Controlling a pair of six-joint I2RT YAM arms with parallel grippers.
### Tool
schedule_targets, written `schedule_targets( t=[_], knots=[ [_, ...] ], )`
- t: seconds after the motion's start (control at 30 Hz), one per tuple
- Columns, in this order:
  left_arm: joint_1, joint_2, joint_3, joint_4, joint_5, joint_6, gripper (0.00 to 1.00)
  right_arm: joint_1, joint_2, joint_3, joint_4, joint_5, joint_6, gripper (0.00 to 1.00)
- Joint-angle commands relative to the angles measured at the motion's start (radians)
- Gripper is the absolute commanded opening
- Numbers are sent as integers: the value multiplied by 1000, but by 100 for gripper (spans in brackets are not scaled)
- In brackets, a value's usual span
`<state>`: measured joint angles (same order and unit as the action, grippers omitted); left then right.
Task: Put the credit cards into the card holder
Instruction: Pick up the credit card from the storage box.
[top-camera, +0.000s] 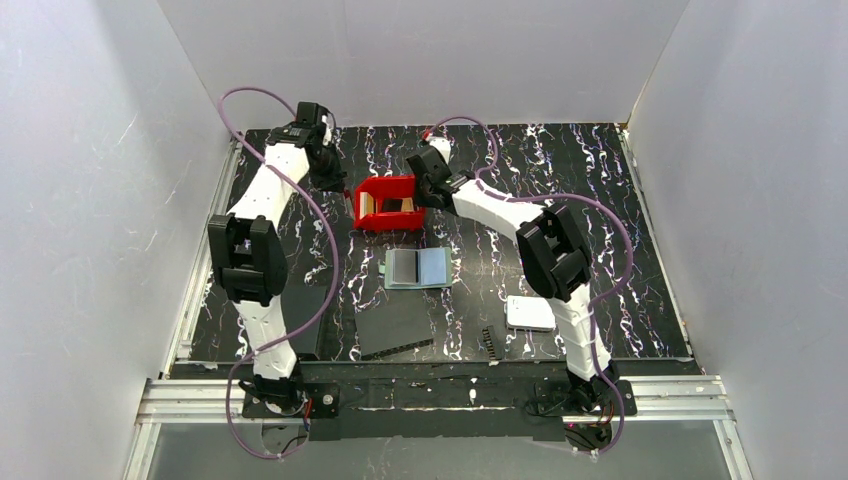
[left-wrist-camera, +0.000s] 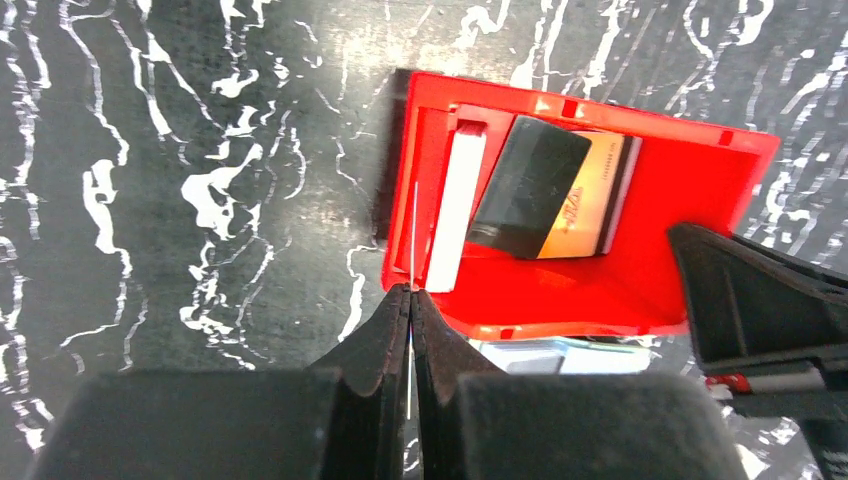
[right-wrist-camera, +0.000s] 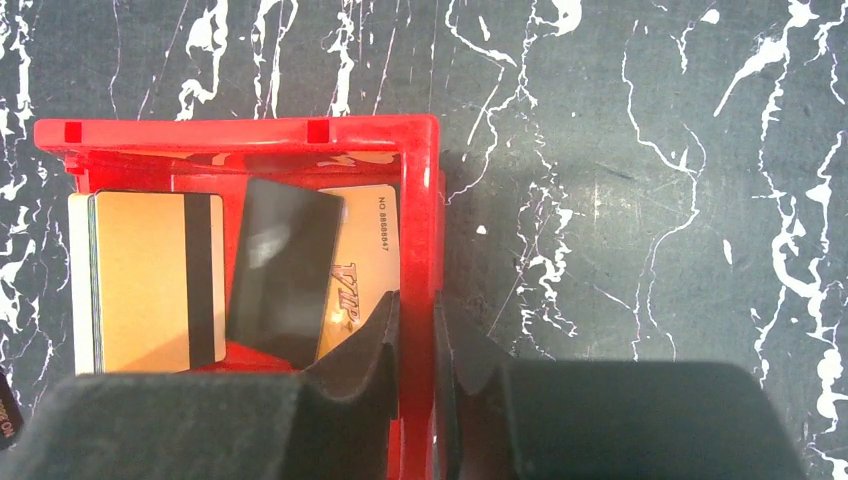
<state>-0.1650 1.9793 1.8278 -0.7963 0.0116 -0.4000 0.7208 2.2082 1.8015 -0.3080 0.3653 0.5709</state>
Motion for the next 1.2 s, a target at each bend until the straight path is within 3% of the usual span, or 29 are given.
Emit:
schedule_targets(
  t=[0.0,0.13,0.4,0.53,0.67,0.77,0.87,0.93,1.17],
  knots=[
    [30,-88,-49,90,190,-75,0,-16,-25,-31,27,-24,0,1],
    [62,-118,-78,146,302,-139,0,-20,-35,-35,56,-80,-14,1],
    [102,-236,-107,223,448,-177,0,-60,-122,-23,55,-305,-85,44],
    [111,-304,-178,342,613,-186,0,-102,-223,-20,-3,-477,-179,68],
    [111,-378,-321,607,796,-277,0,-200,-362,-194,169,-872,-166,80],
    [105,-411,-401,771,891,-362,0,-246,-466,-370,454,-1111,-4,84],
    [80,-440,-456,843,925,-381,0,-247,-542,-510,748,-1215,191,84],
    [54,-456,-480,845,935,-369,0,-248,-567,-583,919,-1242,305,78],
    [-29,-510,-556,855,960,-361,0,-248,-562,-747,1131,-1271,473,66]
  ],
)
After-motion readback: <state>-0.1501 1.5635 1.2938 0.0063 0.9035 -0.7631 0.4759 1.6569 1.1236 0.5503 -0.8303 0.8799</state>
